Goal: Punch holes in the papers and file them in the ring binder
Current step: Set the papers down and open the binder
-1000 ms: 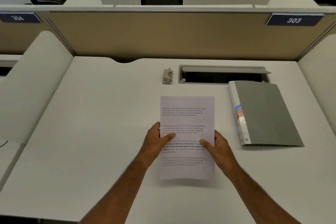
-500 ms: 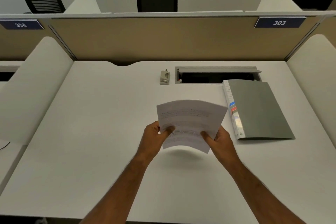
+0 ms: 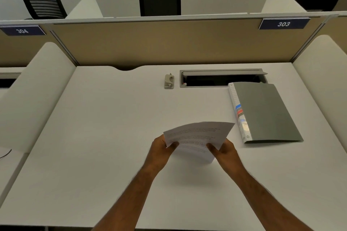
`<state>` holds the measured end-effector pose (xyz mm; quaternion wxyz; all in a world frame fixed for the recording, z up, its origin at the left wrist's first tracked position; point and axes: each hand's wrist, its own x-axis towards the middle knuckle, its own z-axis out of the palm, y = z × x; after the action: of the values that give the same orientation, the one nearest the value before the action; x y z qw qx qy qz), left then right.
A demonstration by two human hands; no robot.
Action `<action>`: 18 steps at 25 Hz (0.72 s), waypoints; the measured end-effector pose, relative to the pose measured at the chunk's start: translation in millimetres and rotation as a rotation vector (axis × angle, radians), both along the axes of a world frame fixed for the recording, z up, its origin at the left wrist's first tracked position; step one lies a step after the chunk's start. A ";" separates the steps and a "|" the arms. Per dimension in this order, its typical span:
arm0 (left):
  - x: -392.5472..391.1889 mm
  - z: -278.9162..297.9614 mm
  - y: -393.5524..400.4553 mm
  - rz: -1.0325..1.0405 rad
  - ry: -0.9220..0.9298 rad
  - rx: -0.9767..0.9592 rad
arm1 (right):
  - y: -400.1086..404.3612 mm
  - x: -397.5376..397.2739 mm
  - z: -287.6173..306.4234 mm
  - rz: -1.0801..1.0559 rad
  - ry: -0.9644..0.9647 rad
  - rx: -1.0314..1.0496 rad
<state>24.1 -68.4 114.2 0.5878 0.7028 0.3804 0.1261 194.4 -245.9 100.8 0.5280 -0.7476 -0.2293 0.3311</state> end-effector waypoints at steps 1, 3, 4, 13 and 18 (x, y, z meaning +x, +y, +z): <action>0.3 -1.5 0.8 -0.003 0.006 0.000 | 0.4 -0.4 -0.7 0.007 0.001 -0.003; 0.5 -4.5 3.2 -0.004 0.021 0.013 | 2.2 -1.1 -1.5 0.011 0.004 -0.015; 0.6 -5.7 4.8 -0.002 0.026 0.020 | 3.6 -1.2 -1.6 0.009 -0.001 -0.020; -20.5 -3.7 22.5 0.059 -0.016 -0.112 | 26.1 -13.7 0.6 0.018 0.040 -0.011; -44.6 -8.9 40.4 0.104 0.011 -0.119 | 50.3 -35.2 -5.7 0.013 0.096 -0.016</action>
<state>-20.5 -28.0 105.4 0.6191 0.6466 0.4263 0.1299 159.2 -195.6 95.0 0.5301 -0.7337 -0.2060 0.3718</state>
